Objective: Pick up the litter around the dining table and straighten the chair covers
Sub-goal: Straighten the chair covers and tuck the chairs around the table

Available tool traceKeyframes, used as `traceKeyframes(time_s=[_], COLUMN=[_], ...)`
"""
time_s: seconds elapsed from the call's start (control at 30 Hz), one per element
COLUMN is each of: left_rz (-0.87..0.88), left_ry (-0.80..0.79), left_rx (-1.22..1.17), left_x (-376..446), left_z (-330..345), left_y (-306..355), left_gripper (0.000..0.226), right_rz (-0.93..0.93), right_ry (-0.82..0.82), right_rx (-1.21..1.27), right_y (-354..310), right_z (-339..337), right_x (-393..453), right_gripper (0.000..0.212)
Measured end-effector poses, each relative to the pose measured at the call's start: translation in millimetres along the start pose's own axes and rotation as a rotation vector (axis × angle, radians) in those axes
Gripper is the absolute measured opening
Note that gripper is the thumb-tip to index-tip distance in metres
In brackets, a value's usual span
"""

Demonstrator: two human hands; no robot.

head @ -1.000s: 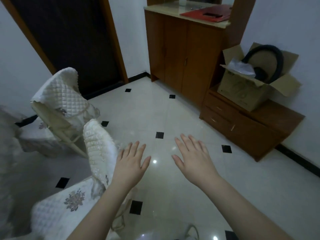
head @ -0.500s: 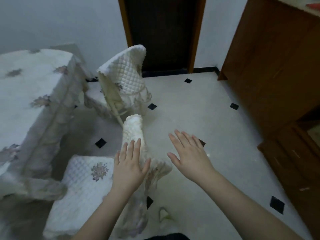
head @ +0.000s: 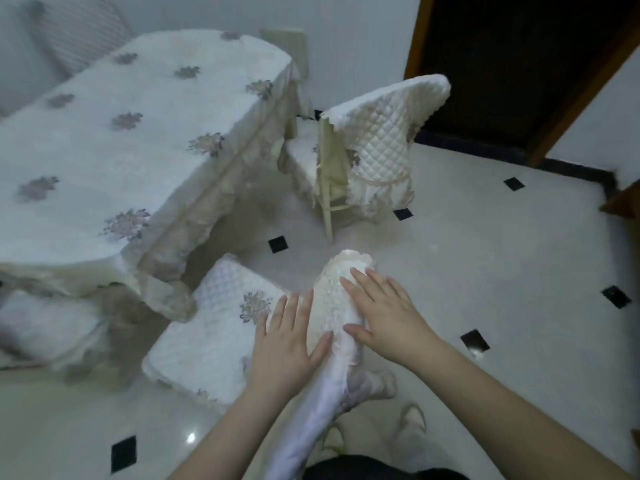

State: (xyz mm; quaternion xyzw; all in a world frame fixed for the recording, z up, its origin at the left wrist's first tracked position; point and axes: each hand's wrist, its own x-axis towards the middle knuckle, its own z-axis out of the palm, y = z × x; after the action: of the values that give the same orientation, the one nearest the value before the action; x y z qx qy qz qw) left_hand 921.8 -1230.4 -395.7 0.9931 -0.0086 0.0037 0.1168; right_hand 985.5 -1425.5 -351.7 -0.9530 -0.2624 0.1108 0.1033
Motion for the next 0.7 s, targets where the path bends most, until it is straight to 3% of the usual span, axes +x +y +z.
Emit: traceKeyframes(time_s=[0.23, 0.47, 0.6, 0.7], left_rz=[-0.310, -0.609, -0.701, -0.806], left_ry=[0.075, 0.065, 0.105, 0.122], left_rx=[0.073, 0.049, 0.030, -0.003], left_x=[-13, -37, -57, -81], left_z=[-2, 2, 6, 16], left_y=[11, 58, 80, 93], left_gripper=[0.072, 0.069, 0.071, 0.076], right_rz=[-0.377, -0.664, -0.741, -0.693], right_ry=[-0.087, -0.031, -0.081, -0.074], right_rx=[-0.053, 0.222, 0.233, 0.150], right_y=[15, 19, 5, 9], right_z=[-8, -6, 13, 33], right_x=[61, 77, 72, 68], right_gripper=[0.079, 0.059, 0.059, 0.058])
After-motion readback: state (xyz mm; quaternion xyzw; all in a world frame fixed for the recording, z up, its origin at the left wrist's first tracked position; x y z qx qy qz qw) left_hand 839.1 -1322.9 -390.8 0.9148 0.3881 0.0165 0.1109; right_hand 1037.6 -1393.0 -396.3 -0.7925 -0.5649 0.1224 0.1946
